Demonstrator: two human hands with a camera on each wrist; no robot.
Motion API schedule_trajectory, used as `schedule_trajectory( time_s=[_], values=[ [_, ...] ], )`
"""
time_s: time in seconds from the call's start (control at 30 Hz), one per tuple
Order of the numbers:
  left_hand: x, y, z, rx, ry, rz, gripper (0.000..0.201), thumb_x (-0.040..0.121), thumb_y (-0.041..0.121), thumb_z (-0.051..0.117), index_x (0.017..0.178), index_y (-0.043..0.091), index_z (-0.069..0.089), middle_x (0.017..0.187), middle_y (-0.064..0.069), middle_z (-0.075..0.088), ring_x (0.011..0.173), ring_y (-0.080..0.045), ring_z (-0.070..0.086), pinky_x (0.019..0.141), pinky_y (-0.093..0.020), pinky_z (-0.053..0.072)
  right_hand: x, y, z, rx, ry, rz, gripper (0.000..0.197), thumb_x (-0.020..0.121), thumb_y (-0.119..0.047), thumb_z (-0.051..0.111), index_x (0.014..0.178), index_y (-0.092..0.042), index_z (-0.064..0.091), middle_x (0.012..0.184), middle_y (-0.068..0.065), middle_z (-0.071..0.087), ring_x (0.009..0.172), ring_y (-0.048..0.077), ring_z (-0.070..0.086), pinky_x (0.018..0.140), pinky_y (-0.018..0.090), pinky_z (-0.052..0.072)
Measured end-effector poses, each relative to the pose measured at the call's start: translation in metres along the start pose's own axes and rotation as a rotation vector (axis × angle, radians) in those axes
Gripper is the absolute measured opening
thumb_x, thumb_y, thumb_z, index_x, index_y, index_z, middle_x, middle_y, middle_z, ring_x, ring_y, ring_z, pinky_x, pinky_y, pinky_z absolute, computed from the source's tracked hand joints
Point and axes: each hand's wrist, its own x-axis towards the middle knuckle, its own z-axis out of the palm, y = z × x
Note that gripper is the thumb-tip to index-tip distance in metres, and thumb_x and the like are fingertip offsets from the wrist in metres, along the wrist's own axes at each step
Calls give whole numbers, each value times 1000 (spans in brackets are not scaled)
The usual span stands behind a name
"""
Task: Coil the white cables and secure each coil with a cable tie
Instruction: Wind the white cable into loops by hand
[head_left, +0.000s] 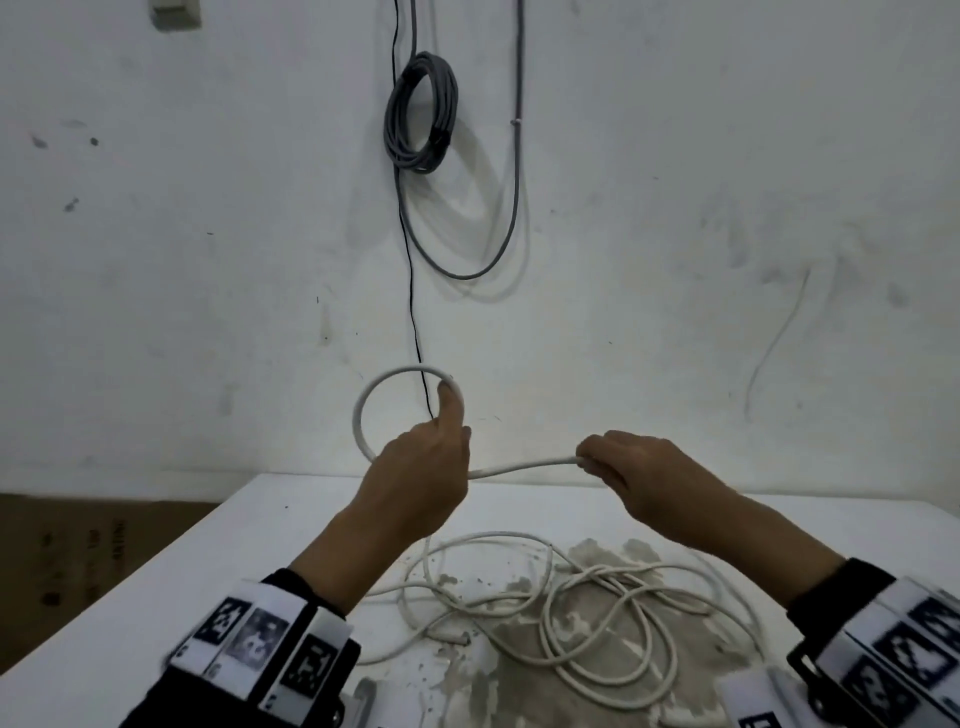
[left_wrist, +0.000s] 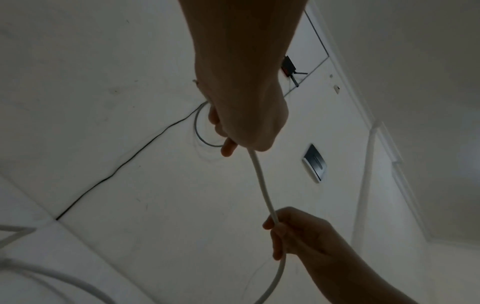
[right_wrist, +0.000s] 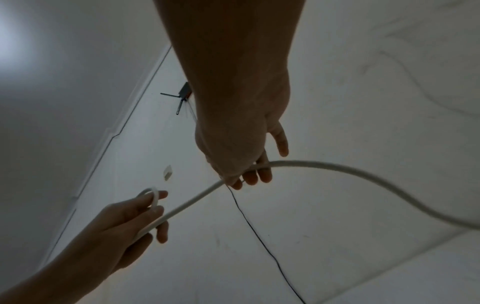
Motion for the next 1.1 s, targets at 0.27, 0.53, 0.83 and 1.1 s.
schedule_trajectory(
  time_s=[0.27, 0.53, 0.83, 1.1],
  values=[
    [-8, -1, 7, -304, -136, 66, 33, 98, 36, 26, 106, 11, 46, 77, -7, 69, 68, -20, 59, 71, -44, 47, 18, -15, 5, 111, 305, 1, 18, 86, -16, 53, 96, -12, 68, 71, 7, 50, 63, 23, 48, 61, 31, 33],
    [-1, 5, -2, -1583, -342, -289, 41, 93, 24, 39, 56, 14, 54, 35, 9, 25, 31, -5, 16, 33, -15, 14, 31, -32, -3, 461, 118, 55, 30, 96, -33, 39, 113, -21, 61, 84, -7, 57, 77, 7, 50, 76, 26, 40],
    [3, -7, 21, -2334, -505, -236, 18, 82, 21, 61, 71, 6, 57, 41, 3, 32, 35, -10, 25, 35, -22, 25, 23, -47, -4, 1079, -24, 305, 23, 94, -4, 48, 107, -18, 62, 63, 5, 56, 55, 20, 65, 45, 25, 49],
    [2, 1, 24, -1916, -246, -498, 16, 91, 18, 45, 86, 8, 57, 51, 7, 36, 37, -4, 34, 34, -14, 29, 17, -47, -15, 1252, 22, 427, 19, 92, -17, 55, 109, -18, 63, 96, 1, 74, 59, 24, 70, 40, 22, 46]
  ],
)
